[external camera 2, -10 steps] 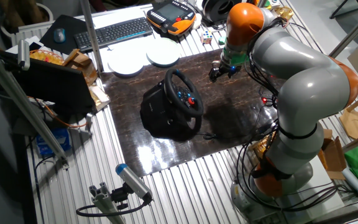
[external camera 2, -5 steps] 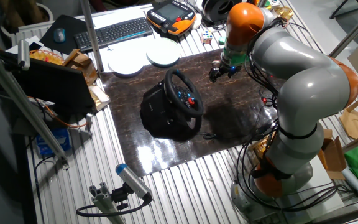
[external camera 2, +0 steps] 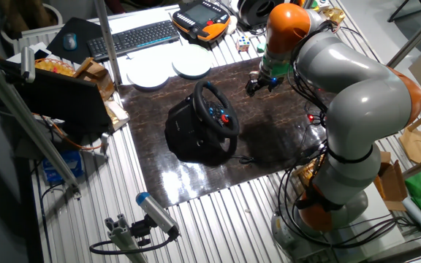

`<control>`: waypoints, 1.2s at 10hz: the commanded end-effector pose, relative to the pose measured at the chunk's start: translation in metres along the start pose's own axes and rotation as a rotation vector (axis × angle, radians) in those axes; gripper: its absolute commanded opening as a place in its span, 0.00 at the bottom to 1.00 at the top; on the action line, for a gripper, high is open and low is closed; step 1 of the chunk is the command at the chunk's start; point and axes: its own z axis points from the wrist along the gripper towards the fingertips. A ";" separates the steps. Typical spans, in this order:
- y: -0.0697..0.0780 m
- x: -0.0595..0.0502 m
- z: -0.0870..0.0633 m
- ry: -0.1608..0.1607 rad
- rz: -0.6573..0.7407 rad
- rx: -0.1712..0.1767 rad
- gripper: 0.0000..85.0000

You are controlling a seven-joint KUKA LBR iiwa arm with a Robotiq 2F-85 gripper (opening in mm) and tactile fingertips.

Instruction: Rotate the steering wheel 90 degrees counterclockwise

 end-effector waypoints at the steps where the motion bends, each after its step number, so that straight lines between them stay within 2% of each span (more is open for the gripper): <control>1: 0.000 0.000 0.000 -0.003 0.163 0.038 0.01; 12: 0.002 0.000 -0.001 0.003 0.187 0.038 0.01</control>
